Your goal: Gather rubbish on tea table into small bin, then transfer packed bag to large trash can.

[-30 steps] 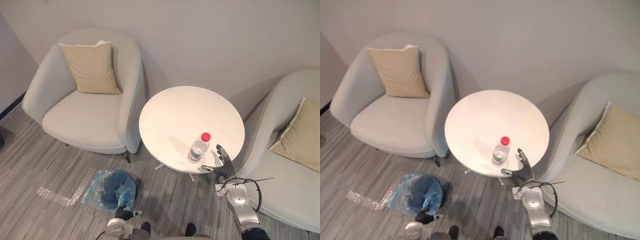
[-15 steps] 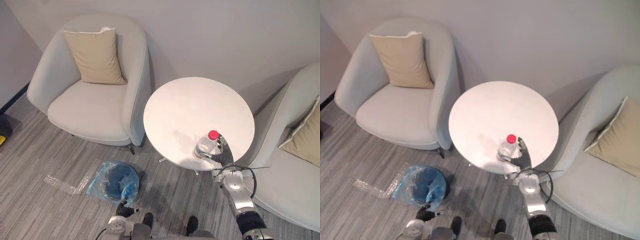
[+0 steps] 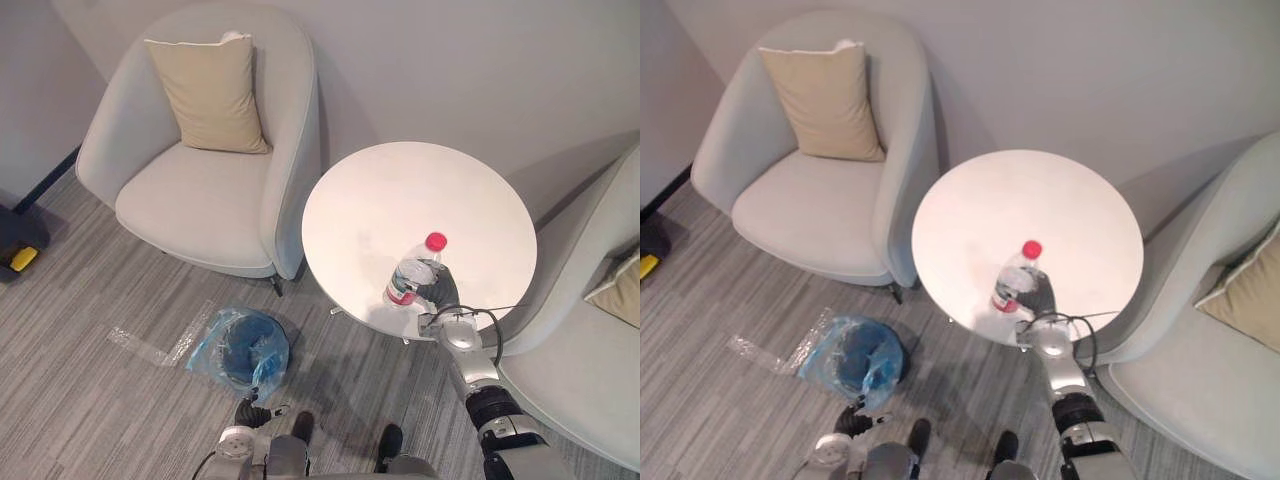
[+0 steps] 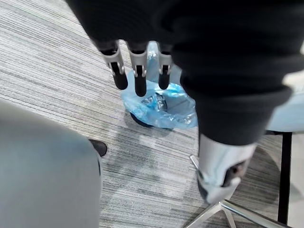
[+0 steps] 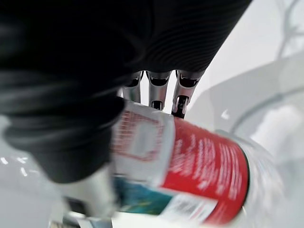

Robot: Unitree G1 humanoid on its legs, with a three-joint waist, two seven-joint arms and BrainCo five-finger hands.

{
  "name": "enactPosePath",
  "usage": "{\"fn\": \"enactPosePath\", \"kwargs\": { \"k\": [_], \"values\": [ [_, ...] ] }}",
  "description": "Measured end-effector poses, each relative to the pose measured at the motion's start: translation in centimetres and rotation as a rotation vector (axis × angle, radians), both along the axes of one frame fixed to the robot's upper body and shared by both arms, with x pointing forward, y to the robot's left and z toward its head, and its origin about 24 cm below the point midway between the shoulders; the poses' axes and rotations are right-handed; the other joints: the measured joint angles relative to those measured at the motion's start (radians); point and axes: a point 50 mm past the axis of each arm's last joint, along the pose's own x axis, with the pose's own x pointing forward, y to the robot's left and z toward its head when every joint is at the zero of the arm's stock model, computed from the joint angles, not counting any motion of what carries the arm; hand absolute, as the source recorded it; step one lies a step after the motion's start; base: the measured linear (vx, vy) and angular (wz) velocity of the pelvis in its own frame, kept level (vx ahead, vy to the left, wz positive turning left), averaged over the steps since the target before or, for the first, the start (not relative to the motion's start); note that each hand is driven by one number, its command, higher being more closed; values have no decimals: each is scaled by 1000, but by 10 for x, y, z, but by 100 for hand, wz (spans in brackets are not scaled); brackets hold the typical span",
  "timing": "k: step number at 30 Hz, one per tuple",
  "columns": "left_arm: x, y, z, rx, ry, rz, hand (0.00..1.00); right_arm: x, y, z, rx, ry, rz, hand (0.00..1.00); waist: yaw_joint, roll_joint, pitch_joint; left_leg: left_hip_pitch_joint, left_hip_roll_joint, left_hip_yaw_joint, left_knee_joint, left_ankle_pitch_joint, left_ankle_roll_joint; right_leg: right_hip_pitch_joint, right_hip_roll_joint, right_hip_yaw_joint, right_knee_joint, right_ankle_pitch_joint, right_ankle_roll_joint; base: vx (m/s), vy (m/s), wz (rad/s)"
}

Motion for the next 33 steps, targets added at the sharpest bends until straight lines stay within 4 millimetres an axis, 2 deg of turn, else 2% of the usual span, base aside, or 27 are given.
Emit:
{"fn": "enactPosePath", "kwargs": {
  "k": [8,13,19,22,27,33],
  "values": [
    [0,-1,0,-1,-1,-1,0,-4,0,7,3,-37,19,100,-1,2,1,1,0,-1,2,0,0,1,0,0,0,0,0,0,0,0],
    [0,-1,0,2,4,-4,0,-32,3,25,22,-161,45,100,-10,1,1,13,1,3,1,0,0,10,0,7,0,0,0,-3,3,-1],
    [-3,0,-2,22,18,-29,0,-67,4,27,-32,-190,67,100,-33,-9,-5,43,4,31,-3,0,-1,31,2,41,-12,2,3,-39,11,-12],
    [-7,3,-3,32,36,-31,0,-81,4,25,5,-191,34,100,-57,-20,-20,64,14,61,-12,-1,-1,32,9,73,-13,6,3,-61,8,-27],
    [-11,5,-5,43,53,-41,0,-97,3,24,-39,-189,38,100,-62,-33,-50,75,17,76,-21,1,-4,34,12,89,-21,13,4,-22,7,-13],
    [-14,5,-7,47,70,-48,0,-106,10,22,-70,-182,52,100,-63,-38,-64,108,14,77,-20,1,-4,83,11,85,-46,22,6,-12,10,1]
  ]
}}
